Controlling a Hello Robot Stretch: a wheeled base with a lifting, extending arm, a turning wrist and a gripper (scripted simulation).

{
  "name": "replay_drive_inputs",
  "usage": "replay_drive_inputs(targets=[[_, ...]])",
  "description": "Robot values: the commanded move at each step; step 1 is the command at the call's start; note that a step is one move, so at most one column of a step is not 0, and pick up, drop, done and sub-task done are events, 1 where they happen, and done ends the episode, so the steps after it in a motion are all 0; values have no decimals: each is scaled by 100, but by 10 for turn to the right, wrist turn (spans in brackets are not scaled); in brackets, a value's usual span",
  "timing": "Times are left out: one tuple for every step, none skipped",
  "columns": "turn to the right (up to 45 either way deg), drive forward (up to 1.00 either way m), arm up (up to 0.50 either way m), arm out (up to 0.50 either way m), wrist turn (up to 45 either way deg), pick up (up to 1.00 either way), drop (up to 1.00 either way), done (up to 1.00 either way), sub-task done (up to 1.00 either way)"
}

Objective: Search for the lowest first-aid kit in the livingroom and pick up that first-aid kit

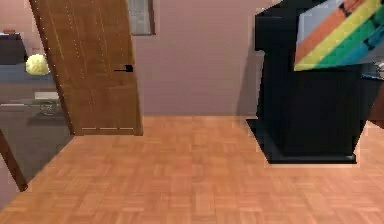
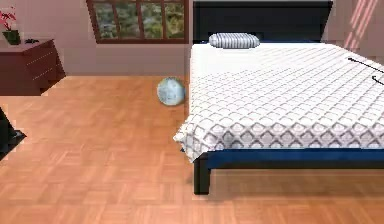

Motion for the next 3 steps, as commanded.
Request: replay_drive_inputs(targets=[[-300,0,0,0,0,0,0,0,0],[0,100,0,0,0,0,0,0,0],[0,100,0,0,0,0,0,0,0]])
